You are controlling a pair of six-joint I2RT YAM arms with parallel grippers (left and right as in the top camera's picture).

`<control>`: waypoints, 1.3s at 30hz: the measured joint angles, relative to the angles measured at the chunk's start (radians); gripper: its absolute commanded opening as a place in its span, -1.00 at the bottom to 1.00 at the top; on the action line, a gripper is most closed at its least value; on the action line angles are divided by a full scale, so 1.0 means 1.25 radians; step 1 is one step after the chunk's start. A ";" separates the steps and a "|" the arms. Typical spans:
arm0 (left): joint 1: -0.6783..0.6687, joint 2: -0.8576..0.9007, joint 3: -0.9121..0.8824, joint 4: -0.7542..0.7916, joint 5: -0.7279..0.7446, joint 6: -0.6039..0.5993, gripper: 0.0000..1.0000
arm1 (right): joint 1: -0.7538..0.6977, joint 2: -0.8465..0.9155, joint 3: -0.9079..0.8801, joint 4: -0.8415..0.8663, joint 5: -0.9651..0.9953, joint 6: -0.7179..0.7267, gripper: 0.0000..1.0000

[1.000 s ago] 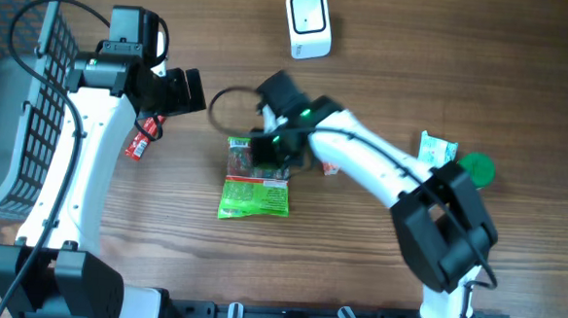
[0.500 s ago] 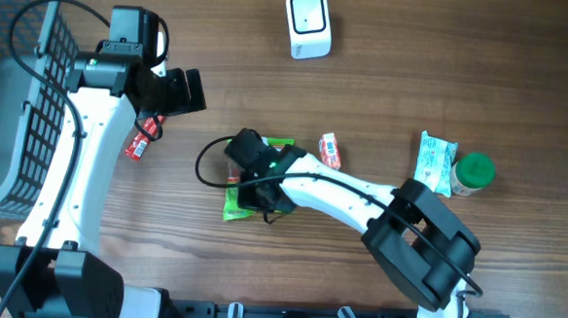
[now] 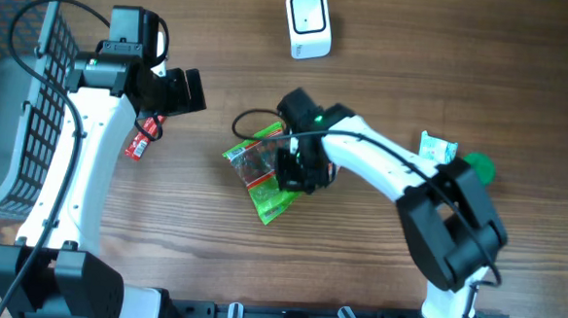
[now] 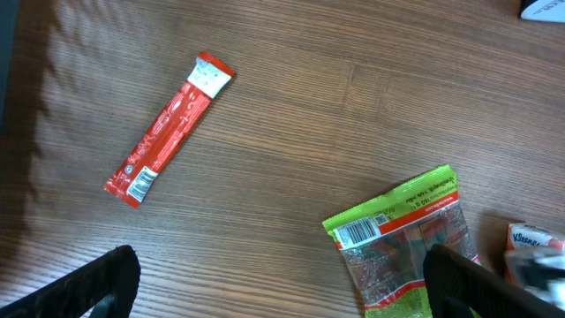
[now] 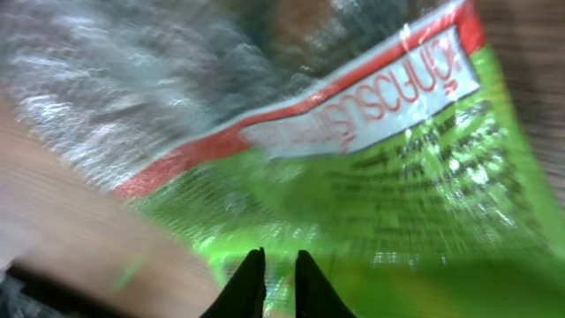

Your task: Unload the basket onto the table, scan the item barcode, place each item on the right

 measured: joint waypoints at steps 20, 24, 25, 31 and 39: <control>0.000 0.000 0.000 0.000 0.000 0.000 1.00 | -0.100 -0.112 -0.011 -0.013 0.238 -0.117 -0.63; 0.000 0.000 0.000 0.000 0.000 0.000 1.00 | -0.100 -0.112 -0.015 0.008 0.275 -0.110 -0.64; 0.000 0.000 0.000 0.000 0.000 0.000 1.00 | -0.100 -0.112 -0.015 0.013 0.277 -0.106 -0.64; 0.000 0.000 0.000 0.000 0.000 0.000 1.00 | -0.100 -0.111 -0.016 0.032 0.265 -0.093 -0.67; 0.000 0.000 0.000 0.000 0.000 0.000 1.00 | -0.100 -0.107 -0.016 0.048 0.218 -0.090 -0.72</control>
